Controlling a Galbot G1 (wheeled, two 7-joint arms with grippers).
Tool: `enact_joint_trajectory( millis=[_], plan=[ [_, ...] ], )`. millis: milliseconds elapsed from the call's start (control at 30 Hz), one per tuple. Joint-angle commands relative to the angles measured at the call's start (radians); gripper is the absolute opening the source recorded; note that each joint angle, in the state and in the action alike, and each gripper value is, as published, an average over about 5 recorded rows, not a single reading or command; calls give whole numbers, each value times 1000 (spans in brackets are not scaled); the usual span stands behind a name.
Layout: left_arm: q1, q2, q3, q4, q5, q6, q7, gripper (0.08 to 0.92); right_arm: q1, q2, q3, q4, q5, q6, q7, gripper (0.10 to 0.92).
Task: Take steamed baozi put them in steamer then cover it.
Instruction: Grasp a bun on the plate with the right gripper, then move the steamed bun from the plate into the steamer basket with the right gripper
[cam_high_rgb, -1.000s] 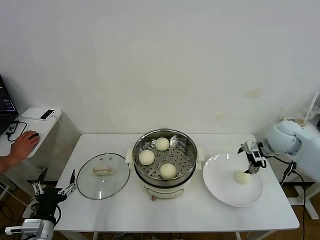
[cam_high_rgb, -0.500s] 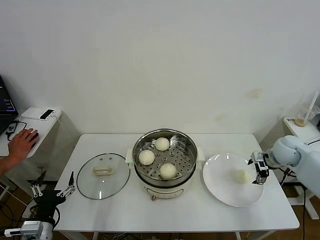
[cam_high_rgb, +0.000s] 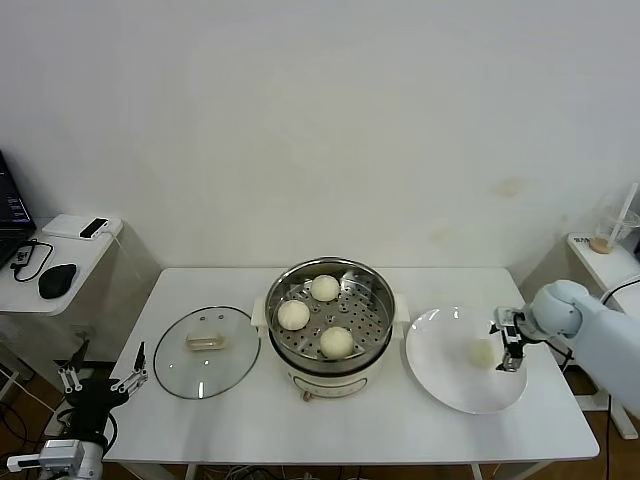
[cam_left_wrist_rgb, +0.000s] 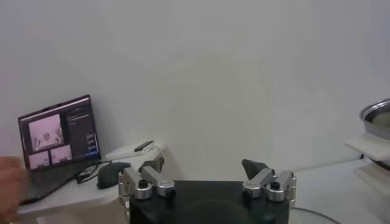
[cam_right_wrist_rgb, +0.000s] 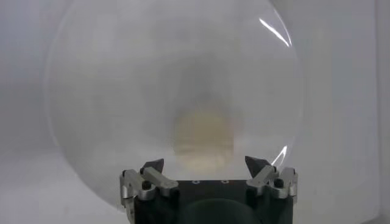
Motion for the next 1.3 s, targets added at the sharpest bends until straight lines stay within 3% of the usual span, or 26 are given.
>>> enact_joint_trajectory(
  millis=[33, 767, 1067, 1300],
  plan=[
    [0, -1, 1, 0, 0, 0, 0, 823, -15, 40, 6, -40, -8, -5, 10, 823],
    [2, 0, -12, -3, -3, 0, -2, 823, 114, 4, -83, 7, 7, -27, -55, 630],
    [-6, -1, -6, -3, -2, 2, -4, 823, 428, -89, -294, 223, 170, -96, -71, 632],
    [-11, -2, 5, 0, -2, 2, -3, 823, 742, -30, -485, 302, 329, -168, -44, 636]
  ],
)
